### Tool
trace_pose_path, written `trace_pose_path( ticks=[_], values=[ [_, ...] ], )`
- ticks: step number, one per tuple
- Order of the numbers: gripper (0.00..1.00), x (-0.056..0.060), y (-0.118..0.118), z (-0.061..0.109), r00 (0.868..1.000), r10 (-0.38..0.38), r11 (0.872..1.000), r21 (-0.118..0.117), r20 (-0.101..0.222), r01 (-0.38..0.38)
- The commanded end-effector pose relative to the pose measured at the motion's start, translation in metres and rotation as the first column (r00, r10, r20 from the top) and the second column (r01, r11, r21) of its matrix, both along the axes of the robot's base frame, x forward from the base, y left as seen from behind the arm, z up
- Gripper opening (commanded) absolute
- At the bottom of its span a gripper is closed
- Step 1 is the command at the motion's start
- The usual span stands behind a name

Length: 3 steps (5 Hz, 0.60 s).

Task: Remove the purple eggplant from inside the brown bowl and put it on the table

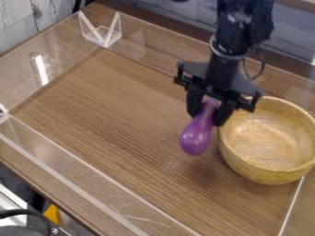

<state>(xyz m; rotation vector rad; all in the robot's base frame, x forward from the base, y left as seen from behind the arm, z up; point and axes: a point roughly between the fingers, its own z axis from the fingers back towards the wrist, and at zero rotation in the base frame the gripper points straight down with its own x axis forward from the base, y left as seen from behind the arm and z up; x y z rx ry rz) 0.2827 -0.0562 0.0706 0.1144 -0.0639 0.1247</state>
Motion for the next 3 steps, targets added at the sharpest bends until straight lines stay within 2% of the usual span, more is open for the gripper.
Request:
trace_pose_path(
  ticks=[1, 2, 3],
  values=[
    [0.0, 0.001, -0.001, 0.003, 1.0, -0.006, 1.0, 0.005, 0.012, 0.006],
    [0.0, 0.001, 0.002, 0.002, 1.0, 0.006, 1.0, 0.009, -0.002, -0.006],
    [0.0, -0.012, 0.017, -0.002, 0.998, -0.069, 0.998, 0.013, -0.011, 0.069]
  ],
)
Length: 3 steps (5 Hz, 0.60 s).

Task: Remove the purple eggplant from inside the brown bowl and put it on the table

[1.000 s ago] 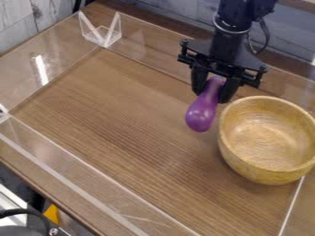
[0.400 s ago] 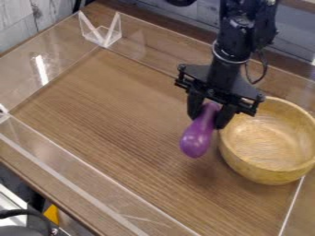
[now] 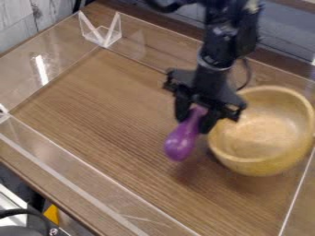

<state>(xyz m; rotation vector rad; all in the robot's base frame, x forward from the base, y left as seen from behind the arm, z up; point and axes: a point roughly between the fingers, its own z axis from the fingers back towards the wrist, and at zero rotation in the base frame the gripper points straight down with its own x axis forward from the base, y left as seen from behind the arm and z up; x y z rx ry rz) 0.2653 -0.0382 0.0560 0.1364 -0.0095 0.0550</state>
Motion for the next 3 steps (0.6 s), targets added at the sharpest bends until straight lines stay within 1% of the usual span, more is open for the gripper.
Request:
trace_pose_path(
  ticks=[1, 3],
  values=[
    [0.0, -0.004, 0.007, 0.004, 0.995, -0.093, 0.996, -0.007, 0.043, 0.094],
    [0.0, -0.007, -0.007, 0.005, 0.987, -0.15, 0.988, -0.012, 0.049, 0.151]
  ],
)
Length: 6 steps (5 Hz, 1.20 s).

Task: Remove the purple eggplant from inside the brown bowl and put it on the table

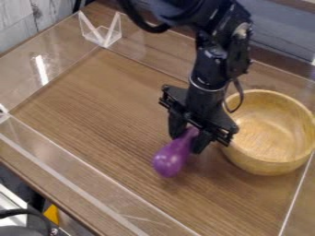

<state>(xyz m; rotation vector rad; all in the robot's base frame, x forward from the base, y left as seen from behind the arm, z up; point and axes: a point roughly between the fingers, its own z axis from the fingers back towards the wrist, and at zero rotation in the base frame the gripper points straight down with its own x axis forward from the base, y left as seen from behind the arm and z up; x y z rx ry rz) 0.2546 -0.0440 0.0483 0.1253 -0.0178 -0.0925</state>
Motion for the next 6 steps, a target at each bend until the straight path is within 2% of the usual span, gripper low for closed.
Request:
trace_pose_path(
  ticks=[1, 2, 4, 6],
  values=[
    [0.0, 0.007, -0.001, 0.005, 0.999, -0.015, 1.0, -0.011, 0.052, 0.016],
    [0.0, 0.009, -0.001, -0.004, 0.998, -0.028, 1.0, -0.011, 0.053, 0.028],
    [0.0, 0.01, 0.007, -0.013, 0.997, 0.054, 0.998, -0.014, 0.056, -0.054],
    [0.0, 0.017, 0.011, -0.013, 0.994, 0.087, 0.996, -0.02, 0.059, -0.086]
  ],
)
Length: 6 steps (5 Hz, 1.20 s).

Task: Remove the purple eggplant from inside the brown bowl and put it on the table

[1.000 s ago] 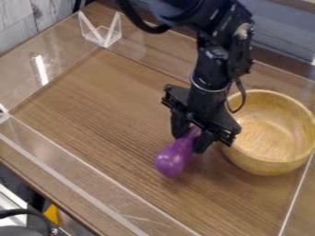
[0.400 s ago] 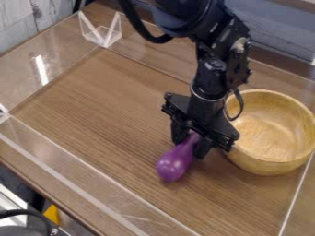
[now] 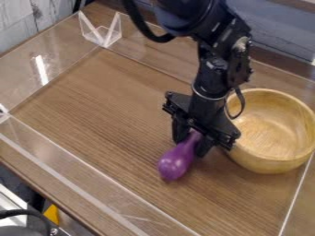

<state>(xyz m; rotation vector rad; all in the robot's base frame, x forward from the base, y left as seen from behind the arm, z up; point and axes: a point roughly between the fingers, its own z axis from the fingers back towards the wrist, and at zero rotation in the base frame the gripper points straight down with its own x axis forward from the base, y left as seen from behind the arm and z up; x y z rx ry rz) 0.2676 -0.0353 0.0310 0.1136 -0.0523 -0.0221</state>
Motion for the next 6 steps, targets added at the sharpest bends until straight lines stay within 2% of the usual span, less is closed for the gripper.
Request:
trace_pose_path(
  ticks=[1, 2, 4, 6],
  values=[
    [0.0, 0.007, 0.002, 0.003, 0.999, 0.044, 0.999, -0.006, 0.023, -0.044],
    [0.0, 0.01, 0.001, 0.002, 0.997, 0.068, 0.998, -0.009, 0.024, -0.068],
    [0.0, 0.012, -0.013, 0.012, 0.988, 0.152, 0.988, -0.014, 0.028, -0.151],
    [0.0, 0.008, -0.009, 0.012, 0.99, 0.135, 0.991, -0.017, 0.032, -0.135]
  ],
)
